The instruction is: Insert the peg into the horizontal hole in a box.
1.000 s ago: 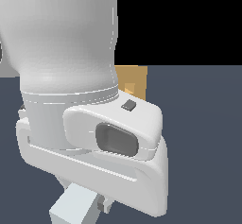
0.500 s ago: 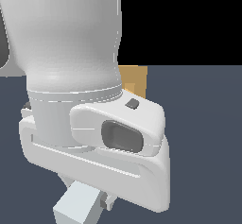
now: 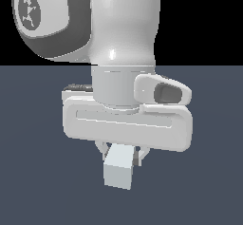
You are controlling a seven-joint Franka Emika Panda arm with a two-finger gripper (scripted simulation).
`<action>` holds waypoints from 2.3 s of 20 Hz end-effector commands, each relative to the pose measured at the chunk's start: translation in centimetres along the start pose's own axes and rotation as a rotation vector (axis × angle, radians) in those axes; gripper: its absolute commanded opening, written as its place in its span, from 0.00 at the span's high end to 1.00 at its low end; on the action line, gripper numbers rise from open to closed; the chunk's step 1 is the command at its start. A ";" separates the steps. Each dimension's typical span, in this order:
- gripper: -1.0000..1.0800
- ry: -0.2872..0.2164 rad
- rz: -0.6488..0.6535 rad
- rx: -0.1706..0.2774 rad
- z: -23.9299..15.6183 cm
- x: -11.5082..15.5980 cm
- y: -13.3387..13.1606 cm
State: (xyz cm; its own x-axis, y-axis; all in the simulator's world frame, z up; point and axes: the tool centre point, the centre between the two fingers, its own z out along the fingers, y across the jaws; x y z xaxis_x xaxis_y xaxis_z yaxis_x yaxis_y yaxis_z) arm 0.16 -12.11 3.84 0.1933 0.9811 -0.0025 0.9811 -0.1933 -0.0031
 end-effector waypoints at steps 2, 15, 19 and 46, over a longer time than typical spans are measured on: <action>1.00 0.000 -0.100 -0.004 -1.3 4.1 1.8; 1.00 0.001 -0.438 -0.004 -5.0 18.7 4.2; 1.00 0.001 -0.478 -0.004 -5.4 20.4 4.1; 1.00 0.002 -0.494 -0.005 -5.6 27.8 0.2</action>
State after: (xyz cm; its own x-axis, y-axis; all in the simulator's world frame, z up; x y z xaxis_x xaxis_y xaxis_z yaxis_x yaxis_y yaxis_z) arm 6.02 13.87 9.14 -0.2949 0.9555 0.0000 0.9555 0.2949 -0.0030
